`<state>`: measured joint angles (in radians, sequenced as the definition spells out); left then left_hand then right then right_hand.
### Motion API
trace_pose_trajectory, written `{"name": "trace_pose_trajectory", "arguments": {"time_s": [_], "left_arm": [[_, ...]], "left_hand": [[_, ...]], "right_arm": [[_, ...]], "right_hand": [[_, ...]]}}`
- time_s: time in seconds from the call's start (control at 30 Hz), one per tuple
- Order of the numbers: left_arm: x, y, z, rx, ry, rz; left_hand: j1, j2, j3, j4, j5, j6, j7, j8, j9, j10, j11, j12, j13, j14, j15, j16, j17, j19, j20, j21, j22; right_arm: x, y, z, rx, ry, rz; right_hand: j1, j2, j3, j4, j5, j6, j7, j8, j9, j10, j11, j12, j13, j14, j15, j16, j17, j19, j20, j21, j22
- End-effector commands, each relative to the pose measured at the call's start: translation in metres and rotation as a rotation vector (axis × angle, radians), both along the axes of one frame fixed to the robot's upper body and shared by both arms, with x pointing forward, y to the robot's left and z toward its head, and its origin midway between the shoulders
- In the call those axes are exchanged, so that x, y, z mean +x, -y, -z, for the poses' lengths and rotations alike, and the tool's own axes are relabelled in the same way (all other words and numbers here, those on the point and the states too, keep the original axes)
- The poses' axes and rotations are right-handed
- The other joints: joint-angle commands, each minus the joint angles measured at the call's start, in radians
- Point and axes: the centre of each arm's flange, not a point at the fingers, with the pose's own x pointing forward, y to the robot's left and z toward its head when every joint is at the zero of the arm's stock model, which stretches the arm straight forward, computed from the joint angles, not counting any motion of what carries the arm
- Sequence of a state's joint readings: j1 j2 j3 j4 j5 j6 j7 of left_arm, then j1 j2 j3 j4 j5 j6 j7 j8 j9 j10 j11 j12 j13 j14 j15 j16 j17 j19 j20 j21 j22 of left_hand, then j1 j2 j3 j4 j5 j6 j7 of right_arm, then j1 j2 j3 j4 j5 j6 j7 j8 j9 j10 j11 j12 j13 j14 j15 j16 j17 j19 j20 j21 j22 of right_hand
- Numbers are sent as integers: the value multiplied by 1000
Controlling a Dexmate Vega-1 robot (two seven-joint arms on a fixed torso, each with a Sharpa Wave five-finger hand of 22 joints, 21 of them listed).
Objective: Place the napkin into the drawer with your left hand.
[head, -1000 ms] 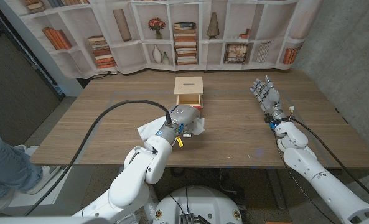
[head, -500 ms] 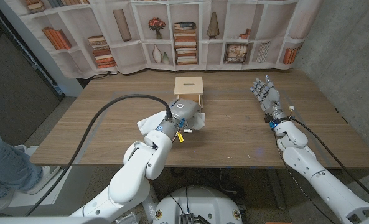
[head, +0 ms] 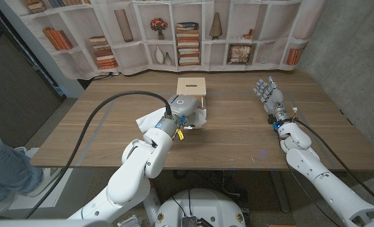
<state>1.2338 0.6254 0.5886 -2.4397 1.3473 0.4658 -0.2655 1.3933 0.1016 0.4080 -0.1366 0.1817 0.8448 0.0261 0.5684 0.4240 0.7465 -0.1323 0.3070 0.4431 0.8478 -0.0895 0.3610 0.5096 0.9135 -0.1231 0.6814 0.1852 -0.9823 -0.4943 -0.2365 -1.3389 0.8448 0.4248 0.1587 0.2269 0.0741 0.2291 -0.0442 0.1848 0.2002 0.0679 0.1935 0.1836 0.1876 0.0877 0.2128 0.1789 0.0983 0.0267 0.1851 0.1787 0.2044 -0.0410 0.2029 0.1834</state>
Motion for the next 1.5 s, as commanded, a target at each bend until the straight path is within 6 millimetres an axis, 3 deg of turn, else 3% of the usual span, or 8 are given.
{"name": "trace_pose_trajectory", "arguments": {"time_s": [0.03,0.63,1.5], "left_arm": [[3,-9,-10,-24,21,23],[14,-23,-24,-53,41,0],[34,-27,-42,-8,125,-108]], "left_hand": [[-3,5,-4,2,2,8,-6,6,2,8,-11,-1,7,31,-125,7,15,-4,-58,13,1],[-7,2,-7,1,2,15,-8,9,-4,15,-12,-6,17,41,-129,4,27,-5,-62,30,1],[-12,0,-10,1,1,22,-14,13,-10,22,-19,-15,30,50,-133,-3,43,-13,-60,48,0]], "right_arm": [[-1,0,1,-4,0,3],[-2,0,0,-3,-5,10],[7,1,8,12,-18,9]], "right_hand": [[9,6,4,-5,1,5,-2,1,4,9,-1,-5,4,6,5,1,5,3,-12,3,2],[9,8,4,-6,1,5,-2,1,4,11,0,-4,4,7,5,1,5,5,-13,3,2],[10,9,4,-8,1,7,-2,1,4,10,-1,-5,4,8,3,1,4,7,-13,4,2]]}}
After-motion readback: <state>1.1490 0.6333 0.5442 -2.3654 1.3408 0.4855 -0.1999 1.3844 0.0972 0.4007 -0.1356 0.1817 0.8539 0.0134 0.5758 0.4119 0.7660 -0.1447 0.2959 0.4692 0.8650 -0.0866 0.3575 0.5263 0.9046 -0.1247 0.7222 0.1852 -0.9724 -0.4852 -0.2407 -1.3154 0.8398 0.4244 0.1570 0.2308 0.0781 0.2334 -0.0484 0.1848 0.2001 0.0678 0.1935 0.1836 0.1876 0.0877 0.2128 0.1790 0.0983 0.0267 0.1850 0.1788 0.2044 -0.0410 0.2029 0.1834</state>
